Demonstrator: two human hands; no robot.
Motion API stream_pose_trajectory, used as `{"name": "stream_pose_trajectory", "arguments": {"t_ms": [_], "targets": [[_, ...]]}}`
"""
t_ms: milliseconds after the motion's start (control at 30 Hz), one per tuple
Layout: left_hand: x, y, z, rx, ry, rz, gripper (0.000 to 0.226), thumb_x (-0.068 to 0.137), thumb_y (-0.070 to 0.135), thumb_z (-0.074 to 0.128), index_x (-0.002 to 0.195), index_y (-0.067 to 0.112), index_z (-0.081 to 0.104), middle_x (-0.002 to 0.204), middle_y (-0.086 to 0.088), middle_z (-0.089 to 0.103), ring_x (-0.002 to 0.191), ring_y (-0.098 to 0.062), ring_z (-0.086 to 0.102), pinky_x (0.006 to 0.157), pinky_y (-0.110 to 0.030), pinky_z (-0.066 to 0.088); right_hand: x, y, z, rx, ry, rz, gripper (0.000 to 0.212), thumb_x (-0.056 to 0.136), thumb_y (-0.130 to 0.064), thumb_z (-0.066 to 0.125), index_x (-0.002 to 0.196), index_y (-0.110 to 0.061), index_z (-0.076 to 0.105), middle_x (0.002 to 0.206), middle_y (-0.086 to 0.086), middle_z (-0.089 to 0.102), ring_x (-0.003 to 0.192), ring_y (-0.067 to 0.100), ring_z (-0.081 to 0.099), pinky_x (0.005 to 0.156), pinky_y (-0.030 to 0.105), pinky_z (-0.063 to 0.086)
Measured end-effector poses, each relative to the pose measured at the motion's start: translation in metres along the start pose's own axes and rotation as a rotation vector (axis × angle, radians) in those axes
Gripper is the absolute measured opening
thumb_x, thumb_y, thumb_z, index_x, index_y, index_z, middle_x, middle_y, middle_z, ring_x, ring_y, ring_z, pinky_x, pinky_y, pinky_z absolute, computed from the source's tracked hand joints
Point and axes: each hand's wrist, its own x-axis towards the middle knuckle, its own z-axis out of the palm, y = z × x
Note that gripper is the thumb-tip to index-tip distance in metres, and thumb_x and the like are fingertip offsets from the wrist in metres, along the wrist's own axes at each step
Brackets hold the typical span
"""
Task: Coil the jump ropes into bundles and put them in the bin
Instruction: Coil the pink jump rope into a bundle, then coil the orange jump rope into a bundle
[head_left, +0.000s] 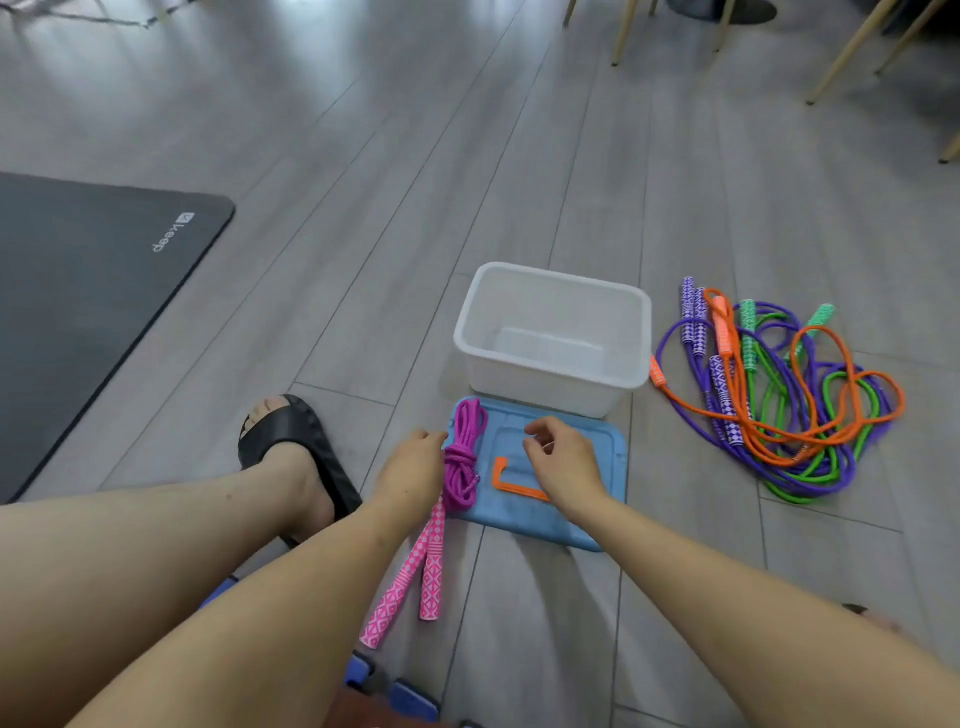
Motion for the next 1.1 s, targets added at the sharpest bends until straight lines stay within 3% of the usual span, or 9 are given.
{"name": "stream_pose_trajectory", "arguments": {"t_ms": [133, 267, 667, 933, 1033, 1100], "targets": [[0.002, 0.039, 0.005, 0.023, 0.028, 0.091, 0.036, 0.094, 0.011, 0.055, 0.129, 0.012, 0.055, 0.121, -0.015, 0.056, 0.109, -0.038, 0.059, 0.088, -0.045, 0.049, -0.008, 0.015, -0.038, -0.166, 0.032, -0.117, 0.018, 0.096, -0.015, 0.06, 0.11, -0.017, 0.071, 0.104, 0.001, 0.07, 0.089, 0.017, 0.064, 0.082, 0.026, 0.047], [0.007, 0.1, 0.026, 0.1, 0.031, 0.211, 0.042, 0.099, 0.01, 0.049, 0.14, 0.015, 0.05, 0.131, -0.01, 0.054, 0.121, -0.033, 0.056, 0.09, -0.048, 0.05, -0.013, 0.043, -0.09, -0.325, 0.095, -0.17, 0.02, 0.095, -0.014, 0.059, 0.112, -0.014, 0.07, 0.11, 0.009, 0.068, 0.101, 0.028, 0.065, 0.091, 0.038, 0.051], [0.048, 0.269, 0.114, 0.148, -0.096, 0.476, 0.035, 0.101, 0.009, 0.044, 0.135, 0.01, 0.052, 0.13, -0.014, 0.054, 0.119, -0.036, 0.054, 0.088, -0.046, 0.049, 0.021, 0.151, -0.218, -0.576, 0.268, -0.008, 0.014, 0.092, -0.009, 0.061, 0.103, -0.003, 0.067, 0.108, 0.018, 0.062, 0.11, 0.038, 0.056, 0.093, 0.048, 0.05], [0.101, 0.302, 0.13, 0.194, -0.102, 0.474, 0.035, 0.102, 0.013, 0.042, 0.136, 0.014, 0.05, 0.132, -0.012, 0.051, 0.121, -0.034, 0.051, 0.092, -0.05, 0.052, 0.088, 0.162, -0.241, -0.601, 0.213, 0.058, 0.029, 0.099, -0.023, 0.062, 0.124, -0.007, 0.062, 0.124, 0.014, 0.059, 0.119, 0.035, 0.053, 0.099, 0.047, 0.049], [0.109, 0.305, 0.13, 0.211, -0.104, 0.489, 0.034, 0.103, 0.012, 0.042, 0.135, 0.013, 0.051, 0.133, -0.012, 0.051, 0.121, -0.033, 0.051, 0.09, -0.048, 0.051, 0.099, 0.171, -0.239, -0.702, 0.139, 0.083, 0.023, 0.1, -0.021, 0.06, 0.12, -0.01, 0.06, 0.122, 0.013, 0.059, 0.118, 0.034, 0.053, 0.096, 0.045, 0.05], [0.111, 0.305, 0.126, 0.219, -0.104, 0.509, 0.034, 0.102, 0.01, 0.044, 0.135, 0.013, 0.051, 0.131, -0.012, 0.052, 0.121, -0.032, 0.051, 0.09, -0.047, 0.052, 0.098, 0.174, -0.238, -0.74, 0.181, 0.034, 0.018, 0.101, -0.017, 0.058, 0.116, -0.009, 0.062, 0.118, 0.013, 0.063, 0.112, 0.033, 0.056, 0.094, 0.044, 0.049]]}}
